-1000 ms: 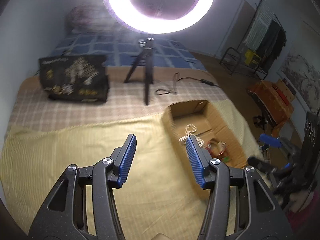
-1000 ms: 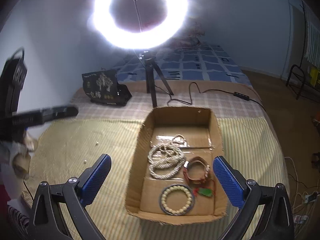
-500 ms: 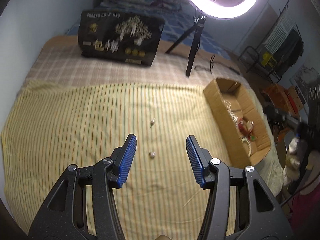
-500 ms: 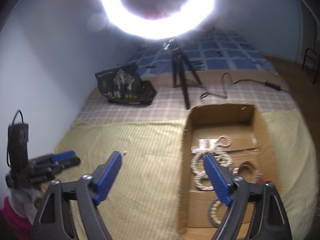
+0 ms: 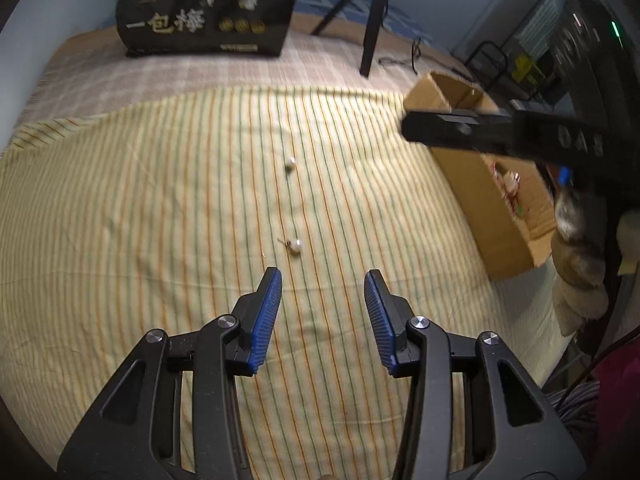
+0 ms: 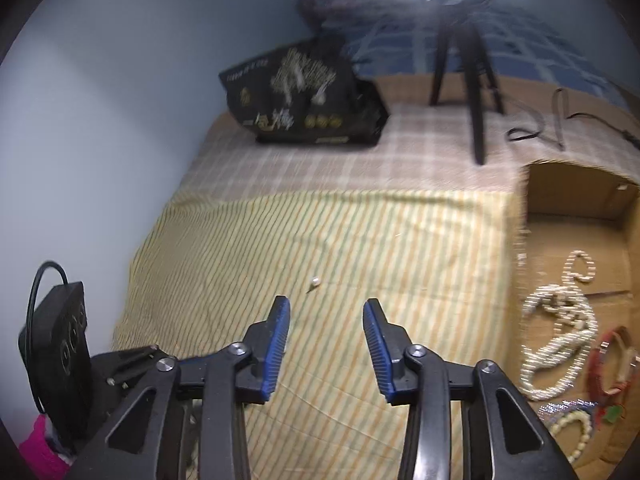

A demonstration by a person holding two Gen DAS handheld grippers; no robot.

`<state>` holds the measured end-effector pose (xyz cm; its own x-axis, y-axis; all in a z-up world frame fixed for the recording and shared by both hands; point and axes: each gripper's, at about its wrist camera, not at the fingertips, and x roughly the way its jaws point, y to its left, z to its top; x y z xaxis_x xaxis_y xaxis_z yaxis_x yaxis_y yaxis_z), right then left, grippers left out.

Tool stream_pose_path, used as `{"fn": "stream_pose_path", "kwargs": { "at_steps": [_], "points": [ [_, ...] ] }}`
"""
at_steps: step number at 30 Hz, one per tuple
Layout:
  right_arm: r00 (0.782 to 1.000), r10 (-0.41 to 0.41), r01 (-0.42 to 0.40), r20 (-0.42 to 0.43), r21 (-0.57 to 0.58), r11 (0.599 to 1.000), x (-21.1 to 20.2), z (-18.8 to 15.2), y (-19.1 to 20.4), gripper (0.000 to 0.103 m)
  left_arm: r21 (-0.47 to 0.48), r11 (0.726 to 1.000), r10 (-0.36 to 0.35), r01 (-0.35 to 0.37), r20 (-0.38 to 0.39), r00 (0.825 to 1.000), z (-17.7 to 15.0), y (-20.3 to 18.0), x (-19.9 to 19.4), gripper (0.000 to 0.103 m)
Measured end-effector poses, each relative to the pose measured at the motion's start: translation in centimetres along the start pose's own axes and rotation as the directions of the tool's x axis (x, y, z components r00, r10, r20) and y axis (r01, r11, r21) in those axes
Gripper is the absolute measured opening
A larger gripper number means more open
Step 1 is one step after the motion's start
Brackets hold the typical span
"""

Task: Organize jewelry
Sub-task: 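Move both tools back over the loose pearls on the cloth, then close right tool on a loose white pearl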

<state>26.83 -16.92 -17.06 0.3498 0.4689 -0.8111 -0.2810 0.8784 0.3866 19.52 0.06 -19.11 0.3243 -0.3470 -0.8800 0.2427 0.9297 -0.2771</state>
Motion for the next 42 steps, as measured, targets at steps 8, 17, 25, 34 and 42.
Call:
{"fn": "stream_pose_path", "kwargs": {
  "at_steps": [8,17,25,34,42],
  "points": [
    [0.998,0.018,-0.020,-0.067,-0.023,1.000,4.3,0.9,1.0,0.030,0.009,0.999,0.044,-0.044,0.004,0.999,-0.9,0.6,1.4,0.044],
    [0.994,0.021,-0.025,-0.109,-0.033,0.999,7.8,1.7,0.8,0.027,0.011,0.999,0.046,-0.046,0.007,0.999,-0.5,0.7,2.7,0.040],
    [0.992,0.027,-0.034,-0.124,-0.053,0.998,9.3,1.9,1.3,0.026,0.018,0.997,0.069,-0.069,0.005,0.998,0.4,0.5,4.0,0.039],
    [0.991,0.006,-0.014,-0.133,-0.059,0.998,10.5,2.0,1.3,0.020,0.014,0.997,0.078,-0.078,0.010,0.997,0.6,1.0,4.4,0.033],
    [0.990,-0.035,0.025,-0.135,-0.077,0.997,11.1,1.9,1.4,0.009,0.021,0.995,0.095,-0.095,0.013,0.995,0.9,1.1,4.9,0.024]
  ]
}}
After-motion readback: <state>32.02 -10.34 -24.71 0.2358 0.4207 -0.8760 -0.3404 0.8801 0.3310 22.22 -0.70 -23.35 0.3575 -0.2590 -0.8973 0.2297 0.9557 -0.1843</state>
